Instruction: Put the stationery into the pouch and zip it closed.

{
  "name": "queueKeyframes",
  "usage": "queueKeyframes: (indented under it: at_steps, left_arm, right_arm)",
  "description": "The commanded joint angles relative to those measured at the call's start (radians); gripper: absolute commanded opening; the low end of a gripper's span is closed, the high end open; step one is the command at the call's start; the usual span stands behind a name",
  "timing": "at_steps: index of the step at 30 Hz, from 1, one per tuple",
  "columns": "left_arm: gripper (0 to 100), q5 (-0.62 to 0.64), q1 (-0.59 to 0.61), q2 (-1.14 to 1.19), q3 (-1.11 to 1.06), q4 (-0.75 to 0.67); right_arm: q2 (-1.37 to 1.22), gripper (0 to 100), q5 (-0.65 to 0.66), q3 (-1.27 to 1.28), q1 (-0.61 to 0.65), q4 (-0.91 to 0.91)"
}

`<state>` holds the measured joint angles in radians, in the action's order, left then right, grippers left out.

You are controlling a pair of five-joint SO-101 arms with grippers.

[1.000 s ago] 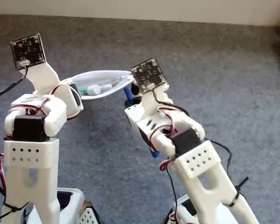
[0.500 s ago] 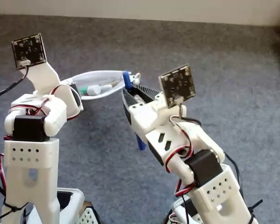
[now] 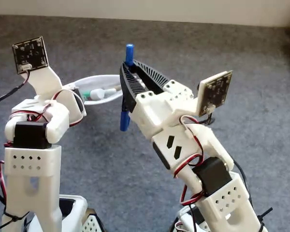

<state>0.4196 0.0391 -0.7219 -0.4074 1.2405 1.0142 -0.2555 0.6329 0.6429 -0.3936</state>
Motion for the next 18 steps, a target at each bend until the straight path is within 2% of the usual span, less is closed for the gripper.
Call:
queueKeyframes:
  at_steps: [1, 11, 13, 18]
  left_arm:
    - [1, -0.008, -0.025, -0.001, -0.004, -0.017]
    - [1, -0.008, -0.024, -0.001, -0.004, -0.017]
    - [1, -0.008, -0.024, -0.001, -0.004, -0.015]
    - [1, -0.008, -0.024, -0.001, -0.004, -0.015]
  right_arm:
    - [0.025, 0.3, -0.012, -0.013, 0.012, 0.059]
    - [0.022, 0.3, -0.020, -0.013, 0.030, 0.093]
    - [0.007, 0.3, -0.020, 0.019, 0.025, 0.177]
    - [-0.041, 0.3, -0.014, 0.168, 0.024, 0.530]
